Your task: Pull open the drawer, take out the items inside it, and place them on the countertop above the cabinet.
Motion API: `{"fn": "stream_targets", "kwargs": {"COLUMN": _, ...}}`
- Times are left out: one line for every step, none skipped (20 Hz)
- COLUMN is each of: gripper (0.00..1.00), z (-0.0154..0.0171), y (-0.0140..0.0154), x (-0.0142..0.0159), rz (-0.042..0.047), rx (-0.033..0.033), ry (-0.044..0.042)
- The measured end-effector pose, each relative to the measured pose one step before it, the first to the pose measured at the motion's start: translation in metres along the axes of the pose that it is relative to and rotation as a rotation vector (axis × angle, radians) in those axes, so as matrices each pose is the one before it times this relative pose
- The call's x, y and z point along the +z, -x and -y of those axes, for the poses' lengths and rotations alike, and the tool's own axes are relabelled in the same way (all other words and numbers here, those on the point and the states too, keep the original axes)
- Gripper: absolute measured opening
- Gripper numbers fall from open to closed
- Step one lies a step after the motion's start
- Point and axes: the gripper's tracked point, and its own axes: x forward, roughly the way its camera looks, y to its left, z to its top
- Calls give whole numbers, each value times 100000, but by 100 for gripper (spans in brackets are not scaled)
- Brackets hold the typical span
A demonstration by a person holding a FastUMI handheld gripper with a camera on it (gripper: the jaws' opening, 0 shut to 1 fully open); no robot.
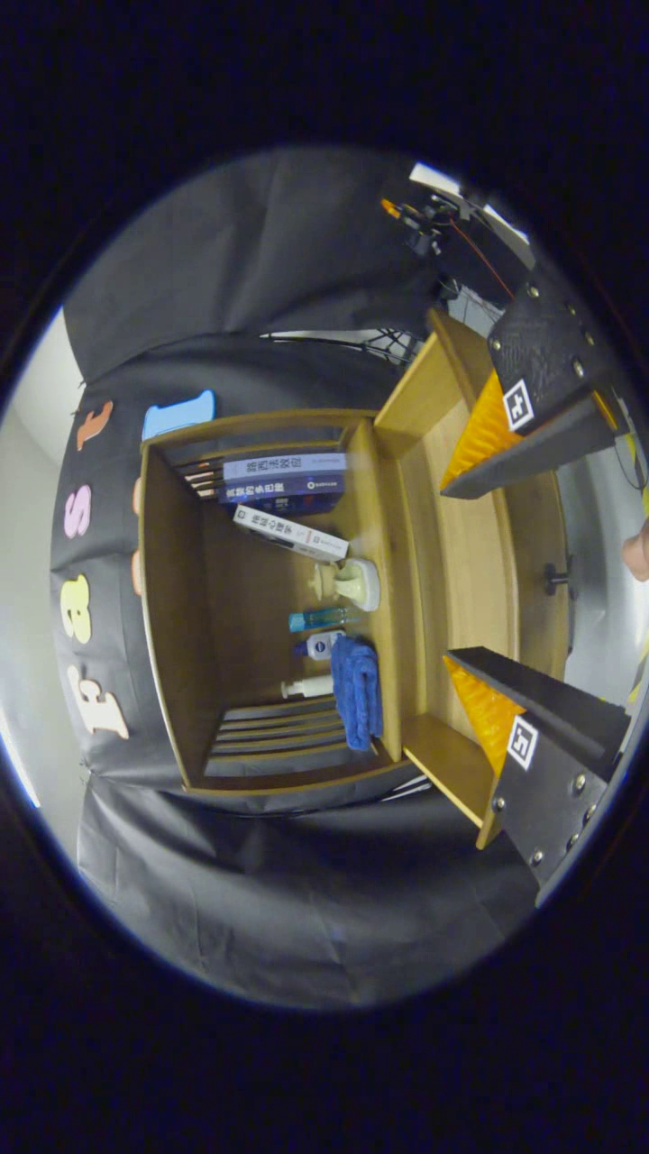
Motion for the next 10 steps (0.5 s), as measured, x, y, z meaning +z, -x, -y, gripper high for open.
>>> {"fn": "stream_targets", "kwargs": {"gripper": 99, "z": 709, "y": -51, "x": -1177, "rz": -534, "rx": -239, "ry": 1097}}
{"fn": "stream_targets", "kwargs": {"gripper": 99, "z": 713, "y": -43, "x": -914, "rz": 574, "rx": -1060, "ry": 972}}
{"fn": "stream_targets", "kwargs": {"gripper": 99, "z": 440, "y": -108, "x": -555, "rz": 513, "rx": -334, "ry": 62}}
{"fn": "stream_targets", "kwargs": {"gripper": 99, "z": 13, "y": 87, "x": -814, "rz": 382, "rx": 411, "ry": -752}}
{"fn": "stream_targets", "kwargs": {"gripper": 99, "z": -128, "y": 7, "x": -677, "rz": 174, "rx": 904, "ry": -695}}
{"fn": "stream_targets", "kwargs": {"gripper": 99, "z": -354, "y": -55, "x": -682, "rz": -402, "rx": 1406, "ry": 403}}
{"fn": "stream_targets", "kwargs": {"gripper": 99, "z": -233, "y": 37, "x": -391, "rz": 220, "rx": 873, "ry": 1344}}
{"fn": "stream_targets", "kwargs": {"gripper": 99, "z": -169, "y": 38, "x": -428, "rz": 222, "rx": 441, "ry": 1421}}
{"fn": "stream_targets", "kwargs": {"gripper": 99, "z": -508, "y": -34, "x": -369, "rz": 215, "rx": 934, "ry": 893}}
{"fn": "stream_targets", "kwargs": {"gripper": 99, "z": -680, "y": -73, "x": -535, "rz": -221, "rx": 1161, "ry": 215}}
